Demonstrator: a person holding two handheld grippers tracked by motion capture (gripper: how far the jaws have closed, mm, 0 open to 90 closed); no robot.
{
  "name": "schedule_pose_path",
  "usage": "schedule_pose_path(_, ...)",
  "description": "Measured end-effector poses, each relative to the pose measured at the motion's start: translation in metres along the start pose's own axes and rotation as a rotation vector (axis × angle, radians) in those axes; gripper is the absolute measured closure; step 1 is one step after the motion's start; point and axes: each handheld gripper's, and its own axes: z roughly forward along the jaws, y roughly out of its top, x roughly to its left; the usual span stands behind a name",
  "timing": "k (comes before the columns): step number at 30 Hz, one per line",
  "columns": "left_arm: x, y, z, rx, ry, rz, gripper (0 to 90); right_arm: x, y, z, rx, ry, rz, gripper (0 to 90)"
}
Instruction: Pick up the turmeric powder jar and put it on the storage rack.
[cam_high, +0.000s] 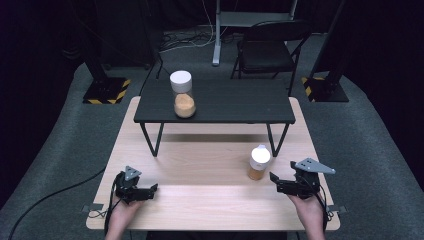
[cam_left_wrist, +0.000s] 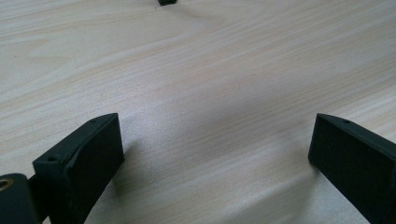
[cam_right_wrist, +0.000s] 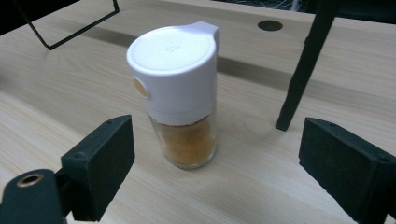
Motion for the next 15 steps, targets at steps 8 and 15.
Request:
schedule_pose_path(8,0.0,0.0,0.0,0.0,0.0,0.0,2.7,0.006,0.004,0.012,-0.004,0.025,-0.008,10.6)
schedule_pose_path(15,0.001,0.0,0.0,0.002,-0.002,0.007,2.7,0.01,0.009,0.021,-0.007,0.032,-0.016,11.5)
